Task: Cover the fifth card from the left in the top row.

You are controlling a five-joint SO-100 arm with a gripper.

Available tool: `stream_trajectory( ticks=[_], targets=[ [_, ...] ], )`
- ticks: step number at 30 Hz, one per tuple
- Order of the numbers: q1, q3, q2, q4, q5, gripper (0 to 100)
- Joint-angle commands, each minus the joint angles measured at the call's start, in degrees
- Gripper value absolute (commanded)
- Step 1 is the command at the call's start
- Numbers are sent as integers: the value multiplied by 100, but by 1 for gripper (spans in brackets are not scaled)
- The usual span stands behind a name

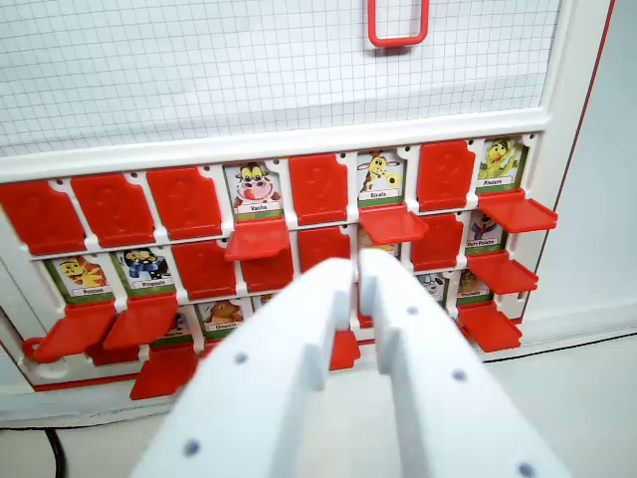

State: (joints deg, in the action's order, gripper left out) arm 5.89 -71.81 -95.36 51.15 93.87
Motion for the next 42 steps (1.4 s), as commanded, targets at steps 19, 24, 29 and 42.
stream_trajectory(
  ticks=[19,24,29,42],
  targets=[
    [-738,-413,-2575,1547,281,0],
    [-782,-870,-2936,1626,308,0],
    [-809,-896,-3023,1679,281,0],
    [-809,-949,-3085,1714,264,0]
  ],
)
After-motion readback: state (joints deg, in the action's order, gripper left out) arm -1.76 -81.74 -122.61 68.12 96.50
